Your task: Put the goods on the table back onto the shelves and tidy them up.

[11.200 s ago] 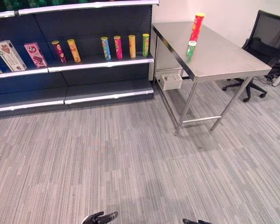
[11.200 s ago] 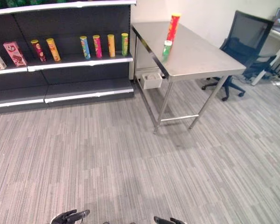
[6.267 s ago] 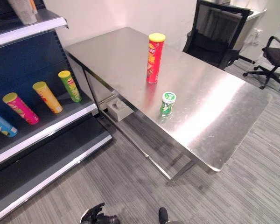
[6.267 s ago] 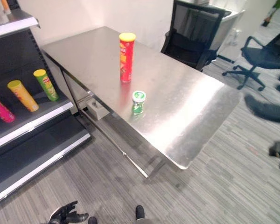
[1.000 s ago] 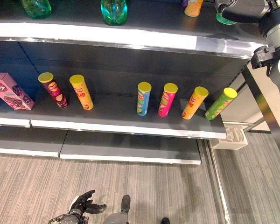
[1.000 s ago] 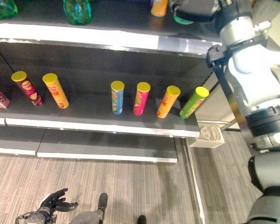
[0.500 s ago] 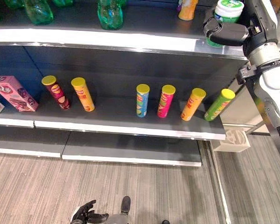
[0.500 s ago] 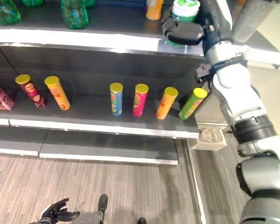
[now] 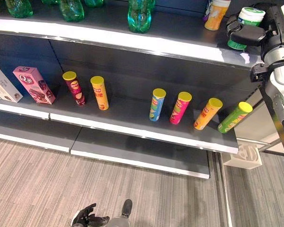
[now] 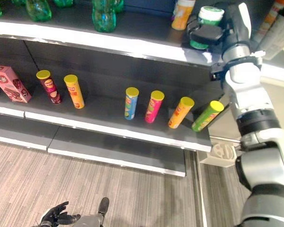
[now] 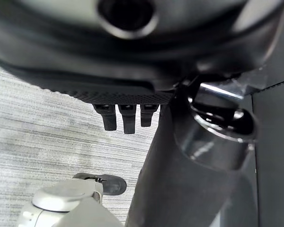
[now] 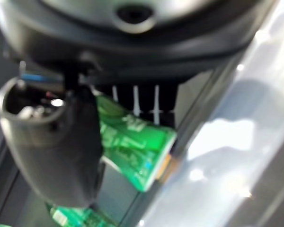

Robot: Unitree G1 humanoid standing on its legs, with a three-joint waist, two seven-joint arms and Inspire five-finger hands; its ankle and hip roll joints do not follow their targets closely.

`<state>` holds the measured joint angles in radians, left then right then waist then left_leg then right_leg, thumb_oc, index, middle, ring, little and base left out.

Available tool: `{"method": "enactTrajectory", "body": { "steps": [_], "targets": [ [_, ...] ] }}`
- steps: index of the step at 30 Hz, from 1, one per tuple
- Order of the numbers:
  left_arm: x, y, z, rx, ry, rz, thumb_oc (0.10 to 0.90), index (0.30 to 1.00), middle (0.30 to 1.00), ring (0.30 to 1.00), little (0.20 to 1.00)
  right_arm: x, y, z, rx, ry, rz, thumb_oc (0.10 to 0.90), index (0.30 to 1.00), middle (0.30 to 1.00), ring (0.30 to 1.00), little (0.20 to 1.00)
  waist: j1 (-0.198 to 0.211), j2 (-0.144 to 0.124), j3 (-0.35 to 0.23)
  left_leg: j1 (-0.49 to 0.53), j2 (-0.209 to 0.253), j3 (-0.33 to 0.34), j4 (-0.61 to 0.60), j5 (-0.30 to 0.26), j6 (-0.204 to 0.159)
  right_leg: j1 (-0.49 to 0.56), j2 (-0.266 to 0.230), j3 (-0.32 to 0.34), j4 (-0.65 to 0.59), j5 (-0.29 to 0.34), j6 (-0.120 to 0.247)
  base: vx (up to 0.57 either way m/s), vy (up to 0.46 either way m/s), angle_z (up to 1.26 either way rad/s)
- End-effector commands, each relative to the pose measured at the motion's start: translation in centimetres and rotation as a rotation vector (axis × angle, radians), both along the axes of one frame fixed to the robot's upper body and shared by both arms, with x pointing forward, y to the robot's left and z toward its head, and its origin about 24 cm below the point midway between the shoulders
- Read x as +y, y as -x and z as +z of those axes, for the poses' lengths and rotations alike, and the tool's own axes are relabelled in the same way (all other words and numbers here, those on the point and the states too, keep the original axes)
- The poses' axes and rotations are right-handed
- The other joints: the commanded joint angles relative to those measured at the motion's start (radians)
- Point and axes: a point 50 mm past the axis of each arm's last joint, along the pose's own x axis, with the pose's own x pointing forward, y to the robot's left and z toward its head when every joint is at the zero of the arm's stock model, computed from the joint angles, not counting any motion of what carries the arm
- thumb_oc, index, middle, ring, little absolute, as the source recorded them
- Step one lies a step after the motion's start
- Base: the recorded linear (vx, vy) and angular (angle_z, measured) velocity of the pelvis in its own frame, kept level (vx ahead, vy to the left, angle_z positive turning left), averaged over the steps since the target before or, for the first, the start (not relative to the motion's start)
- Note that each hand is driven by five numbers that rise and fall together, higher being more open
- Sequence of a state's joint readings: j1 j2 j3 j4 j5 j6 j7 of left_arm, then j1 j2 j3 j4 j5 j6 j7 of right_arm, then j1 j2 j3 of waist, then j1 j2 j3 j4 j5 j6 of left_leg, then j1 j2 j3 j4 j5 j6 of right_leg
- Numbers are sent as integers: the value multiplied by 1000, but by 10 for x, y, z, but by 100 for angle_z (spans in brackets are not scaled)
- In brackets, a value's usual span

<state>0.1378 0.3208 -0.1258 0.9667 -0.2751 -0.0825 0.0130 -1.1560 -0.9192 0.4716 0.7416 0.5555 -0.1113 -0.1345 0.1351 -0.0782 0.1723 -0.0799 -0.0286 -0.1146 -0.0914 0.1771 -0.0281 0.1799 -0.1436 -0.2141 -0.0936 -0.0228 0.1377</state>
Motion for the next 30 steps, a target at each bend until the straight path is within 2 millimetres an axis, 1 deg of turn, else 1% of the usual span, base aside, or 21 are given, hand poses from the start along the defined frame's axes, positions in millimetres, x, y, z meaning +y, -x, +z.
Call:
{"method": "enactTrajectory", "body": {
  "steps": [1,2,7,10,13,16,17,18,19,22,30],
  "targets": [
    [12,-19,10,-62,-59,-57,800,900,900,900,900,14,20,80,-266,39,10,400,300,300,300,300,33,-16,-62,117,59,32,4,-209,-55,-41,-86,1,6,56,86,5,-8,4],
    [12,-21,11,-67,-64,-54,800,900,900,900,900,17,19,81,-271,93,-33,400,300,300,300,300,35,-17,-60,113,58,32,4,-207,-55,-43,-87,0,6,55,87,0,0,0],
    [11,-26,12,-78,-71,-44,800,900,900,900,900,26,19,83,-298,169,-78,400,300,300,300,300,34,-13,-57,107,60,31,4,-207,-56,-51,-87,2,6,56,85,0,-7,0],
    [13,-25,12,-78,-71,-25,800,900,900,900,900,32,19,84,-303,222,-95,400,300,300,300,300,33,-6,-56,103,61,30,4,-205,-57,-58,-88,5,6,55,83,-6,-39,-1],
    [14,-22,11,-68,-61,-5,800,900,900,900,900,36,16,81,-288,240,-97,400,300,300,300,300,32,4,-60,107,62,34,4,-206,-56,-56,-90,6,6,53,82,6,-43,0],
    [14,-21,10,-65,-56,1,800,900,900,900,900,39,11,75,-265,224,-93,400,300,300,300,300,31,16,-65,112,62,36,4,-208,-56,-51,-91,7,6,50,82,10,-26,0],
    [14,-21,10,-65,-56,1,800,900,900,900,900,39,11,75,-265,224,-92,400,300,300,300,300,31,16,-64,113,62,36,4,-208,-56,-51,-91,7,6,50,82,0,0,0],
    [15,-21,10,-65,-52,10,800,900,900,900,900,40,8,72,-248,211,-87,400,300,300,300,300,32,24,-69,116,61,37,4,-209,-56,-47,-92,5,6,47,81,0,0,0],
    [15,-21,10,-65,-52,10,800,900,900,900,900,40,8,72,-248,211,-87,400,300,300,300,300,32,24,-69,116,61,36,4,-209,-56,-46,-92,5,6,47,81,0,0,0],
    [13,-26,11,-76,-50,0,800,900,900,900,900,48,0,66,-217,203,-62,400,300,300,300,300,30,37,-75,123,62,37,4,-210,-56,-41,-89,6,6,41,79,8,-11,0],
    [4,-27,9,-70,-34,-27,800,900,900,900,900,61,-6,63,-215,154,-25,400,300,300,300,300,30,37,-77,131,63,28,4,-214,-54,-27,-82,0,6,34,76,0,0,0]
  ]
}}
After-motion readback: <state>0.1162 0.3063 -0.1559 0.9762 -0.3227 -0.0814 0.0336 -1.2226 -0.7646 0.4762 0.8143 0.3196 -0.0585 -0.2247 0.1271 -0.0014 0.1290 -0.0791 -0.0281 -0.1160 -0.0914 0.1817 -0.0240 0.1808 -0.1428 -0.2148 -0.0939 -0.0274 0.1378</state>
